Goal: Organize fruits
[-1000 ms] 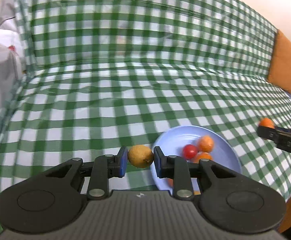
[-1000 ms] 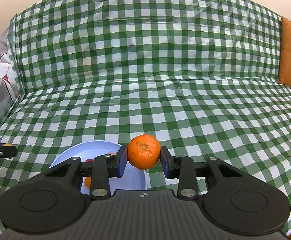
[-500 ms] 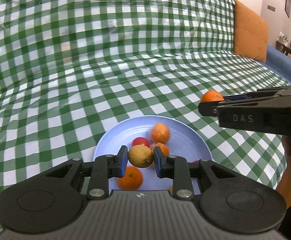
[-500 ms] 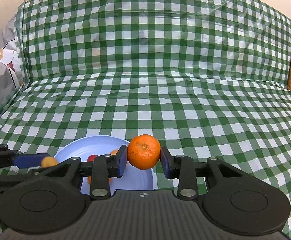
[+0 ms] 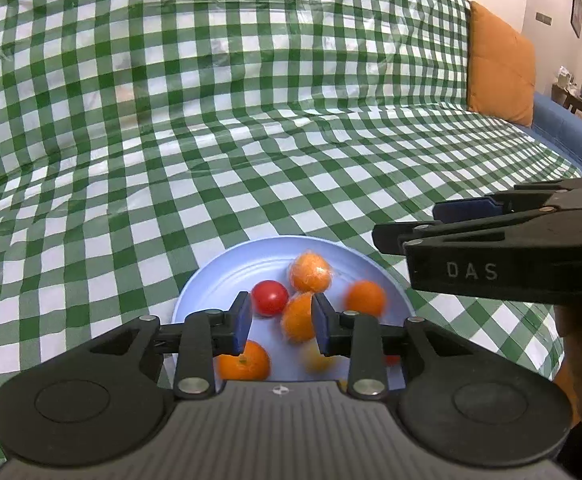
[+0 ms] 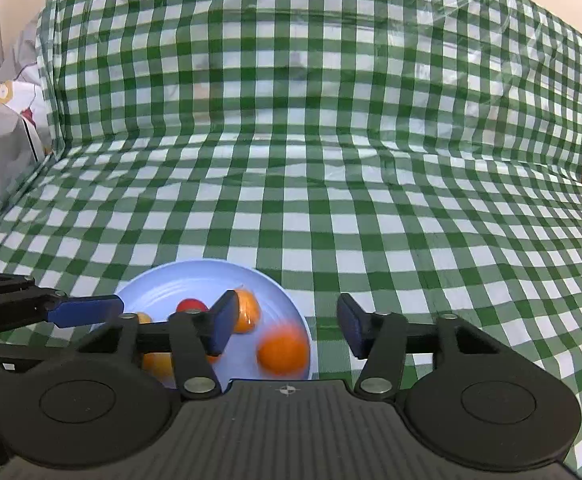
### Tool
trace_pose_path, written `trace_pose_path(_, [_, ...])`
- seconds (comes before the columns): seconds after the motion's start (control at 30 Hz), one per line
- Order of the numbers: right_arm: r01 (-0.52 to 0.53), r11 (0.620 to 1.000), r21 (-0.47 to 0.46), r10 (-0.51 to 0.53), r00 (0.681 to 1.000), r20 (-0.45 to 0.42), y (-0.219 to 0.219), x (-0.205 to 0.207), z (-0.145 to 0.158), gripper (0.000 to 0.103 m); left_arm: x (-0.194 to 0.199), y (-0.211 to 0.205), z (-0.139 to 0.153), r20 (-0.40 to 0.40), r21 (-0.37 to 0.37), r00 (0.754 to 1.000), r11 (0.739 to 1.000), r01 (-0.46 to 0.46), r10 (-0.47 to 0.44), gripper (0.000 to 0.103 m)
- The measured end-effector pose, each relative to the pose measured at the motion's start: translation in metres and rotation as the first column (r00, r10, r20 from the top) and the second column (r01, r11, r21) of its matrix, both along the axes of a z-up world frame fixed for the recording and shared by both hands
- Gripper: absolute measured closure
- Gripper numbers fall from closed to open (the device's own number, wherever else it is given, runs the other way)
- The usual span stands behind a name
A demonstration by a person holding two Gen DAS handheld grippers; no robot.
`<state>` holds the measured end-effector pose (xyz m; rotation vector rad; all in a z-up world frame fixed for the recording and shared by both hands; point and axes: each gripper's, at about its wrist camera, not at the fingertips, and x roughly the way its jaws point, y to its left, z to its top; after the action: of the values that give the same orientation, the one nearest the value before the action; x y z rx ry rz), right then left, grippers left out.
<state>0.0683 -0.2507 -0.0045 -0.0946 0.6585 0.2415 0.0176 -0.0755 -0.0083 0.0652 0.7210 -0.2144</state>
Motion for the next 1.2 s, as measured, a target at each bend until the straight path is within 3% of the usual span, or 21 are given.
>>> trace_pose_path(0.1, [0.01,1.0,0.005,-0.01,1.0,-0.004,-0.001,0.001,0.001,0.037,0.0,0.005,0.002,0.003,-0.003,1.0,1.0,-0.019,0.019,0.066])
trace_pose_path(0.23, [0.013,1.0,0.008,-0.013,1.0,0.009,-0.001,-0.002,0.003,0.025,-0.006,0.014,0.009,0.032,-0.006,0.998,0.999,-0.046,0.047,0.043])
trace_pose_path(0.4, [0.036,0.999,0.008,-0.036,0.998,0.045,-0.005,-0.014,0.011,0.003,-0.029,0.023,0.027,0.133,0.013,0.99,0.998,-0.055,0.053,0.035])
trace_pose_path(0.53, [0.071,0.997,0.008,-0.072,0.992,0.104,-0.012,-0.029,0.022,0.001,-0.053,0.029,0.041,0.211,0.015,0.975,0.997,-0.071,0.067,0.023])
trace_pose_path(0.77, [0.148,0.985,0.089,-0.16,0.977,0.141,-0.034,-0.065,0.039,0.001,-0.098,0.029,0.05,0.223,0.018,0.972,0.996,-0.087,0.081,0.016])
trace_pose_path(0.9, [0.173,0.98,0.094,-0.182,0.978,0.101,-0.037,-0.086,0.036,0.001,-0.115,0.028,0.051,0.2,0.008,0.975,0.995,-0.101,0.098,0.001])
trace_pose_path(1.03, [0.165,0.984,0.059,-0.169,0.984,0.055,-0.033,-0.093,0.025,0.001,-0.105,0.035,0.037,0.061,-0.033,0.991,0.993,-0.114,0.115,0.001])
trace_pose_path(1.2, [0.145,0.988,-0.053,-0.145,0.989,0.009,-0.022,-0.084,0.01,0.001,-0.079,0.043,0.015,-0.072,-0.006,0.979,0.981,-0.194,0.193,0.0])
